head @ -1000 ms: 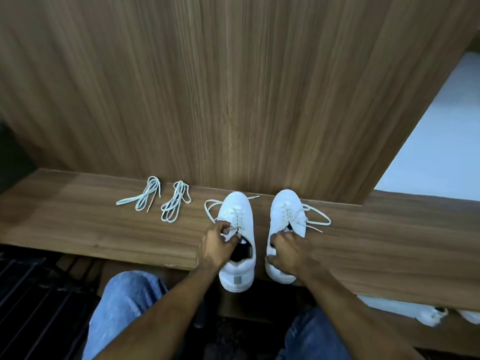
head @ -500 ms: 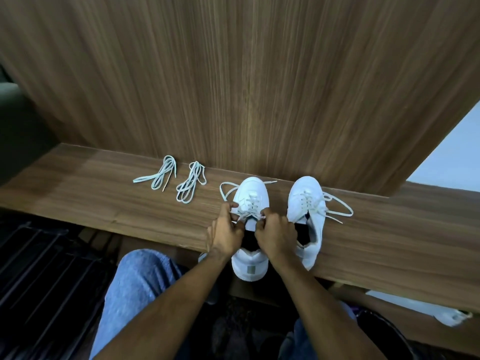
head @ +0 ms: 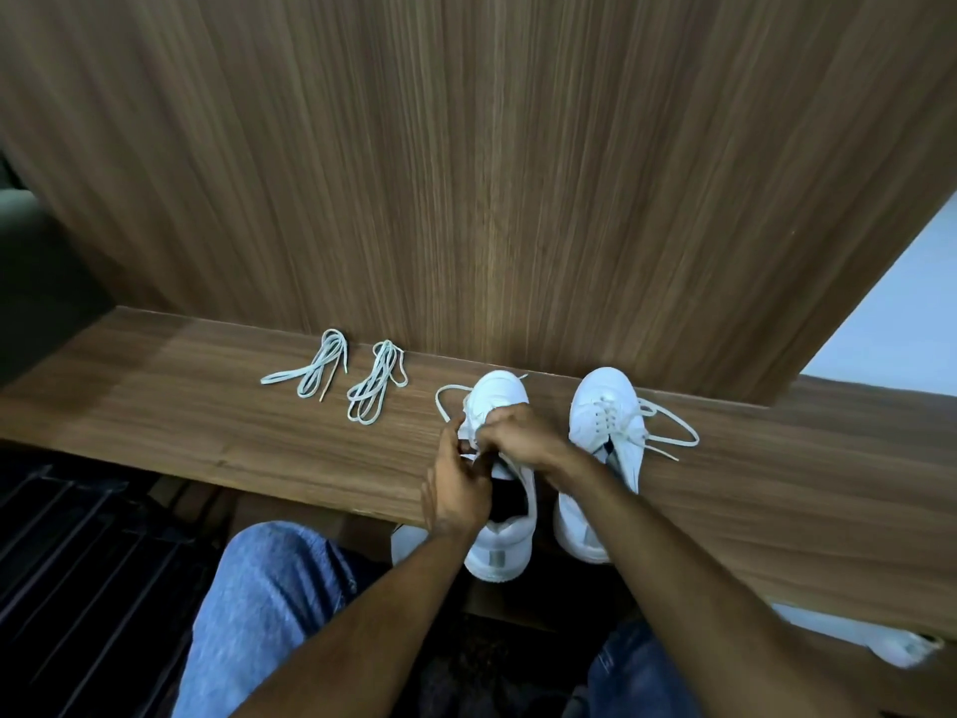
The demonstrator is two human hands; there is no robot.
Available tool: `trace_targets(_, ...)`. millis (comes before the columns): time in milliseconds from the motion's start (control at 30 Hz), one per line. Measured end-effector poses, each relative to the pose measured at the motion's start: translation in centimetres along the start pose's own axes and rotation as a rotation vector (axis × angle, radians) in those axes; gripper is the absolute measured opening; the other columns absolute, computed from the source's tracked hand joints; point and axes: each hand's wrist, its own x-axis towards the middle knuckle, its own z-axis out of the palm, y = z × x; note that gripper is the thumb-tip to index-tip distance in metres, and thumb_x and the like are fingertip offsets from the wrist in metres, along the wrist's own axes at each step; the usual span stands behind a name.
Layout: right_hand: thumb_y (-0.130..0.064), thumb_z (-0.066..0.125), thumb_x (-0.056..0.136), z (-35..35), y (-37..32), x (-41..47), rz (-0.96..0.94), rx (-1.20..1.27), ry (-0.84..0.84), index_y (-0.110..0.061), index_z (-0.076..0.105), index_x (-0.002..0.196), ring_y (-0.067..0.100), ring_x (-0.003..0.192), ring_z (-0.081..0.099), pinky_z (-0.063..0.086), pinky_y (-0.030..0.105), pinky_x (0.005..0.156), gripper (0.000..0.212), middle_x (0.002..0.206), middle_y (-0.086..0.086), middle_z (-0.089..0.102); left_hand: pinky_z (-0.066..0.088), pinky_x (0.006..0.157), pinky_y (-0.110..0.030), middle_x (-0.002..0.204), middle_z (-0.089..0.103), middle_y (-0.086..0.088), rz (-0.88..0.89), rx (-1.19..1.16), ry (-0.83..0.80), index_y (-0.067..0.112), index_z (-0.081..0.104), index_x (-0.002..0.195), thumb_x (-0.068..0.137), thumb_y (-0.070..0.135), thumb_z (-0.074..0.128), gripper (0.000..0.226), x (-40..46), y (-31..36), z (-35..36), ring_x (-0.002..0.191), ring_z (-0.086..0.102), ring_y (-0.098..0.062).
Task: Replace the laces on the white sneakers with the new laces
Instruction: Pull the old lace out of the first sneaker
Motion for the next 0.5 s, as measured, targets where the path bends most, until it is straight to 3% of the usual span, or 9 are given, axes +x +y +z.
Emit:
trace_targets(67,-0.016,0.061,0.074,-2.5,-2.0,-0.6,0.054,0.321,-0.001,-0.019,0.055,0.061,0.011,0.064,0.048,0.033,0.029,0.063,0.015,0.064,-0.001,0.053,0.047,0.087,-0.042,0.1,0.07,0.002,-0.008,0.044,0.019,0.037,0.043,0.131,0.087,0.023,0.062,0.05,-0.1,0.2,0.0,0.101,0.062,-0.029)
trace_targets(133,-0.016,0.06,0.081,-5.6,-3.8,-0.8,-0.003,0.521,0.102,-0.018,0.057,0.065,0.012,0.059,0.05,0.035,0.028,0.06,0.016,0.057,-0.002,0.054,0.046,0.088,-0.042,0.102,0.07,-0.001,-0.007,0.068,0.027,0.035,0.043,0.132,0.087,0.022,0.061,0.05,-0.2,0.3,0.1,0.103,0.061,-0.031)
trace_targets(300,-0.02,0.056,0.093,-12.8,-8.6,-1.0,-0.223,0.739,0.304,-0.014,0.051,0.075,0.014,0.039,0.042,0.054,0.033,0.057,0.02,0.041,-0.004,0.04,0.046,0.09,-0.045,0.103,0.069,-0.005,-0.017,0.081,0.029,0.043,0.034,0.136,0.088,0.026,0.058,0.057,-0.3,0.2,0.0,0.103,0.061,-0.035)
trace_targets(400,-0.023,0.056,0.095,-14.7,-8.5,0.5,-0.239,0.395,0.454,-0.012,0.056,0.073,0.011,0.039,0.048,0.047,0.029,0.054,0.024,0.045,-0.001,0.05,0.046,0.089,-0.043,0.108,0.07,0.001,0.032,0.124,0.027,0.042,0.036,0.139,0.092,0.028,0.057,0.053,-0.6,0.4,0.0,0.104,0.062,-0.032)
trace_targets(500,-0.036,0.065,0.088,-13.1,-4.8,1.6,-0.036,-0.303,0.407,-0.015,0.062,0.088,0.017,0.068,0.061,0.047,0.031,0.069,0.021,0.076,0.004,0.064,0.044,0.085,-0.038,0.116,0.067,0.0,0.107,0.15,0.011,0.04,0.051,0.13,0.095,0.031,0.053,0.037,-0.5,0.4,-0.1,0.106,0.061,-0.031)
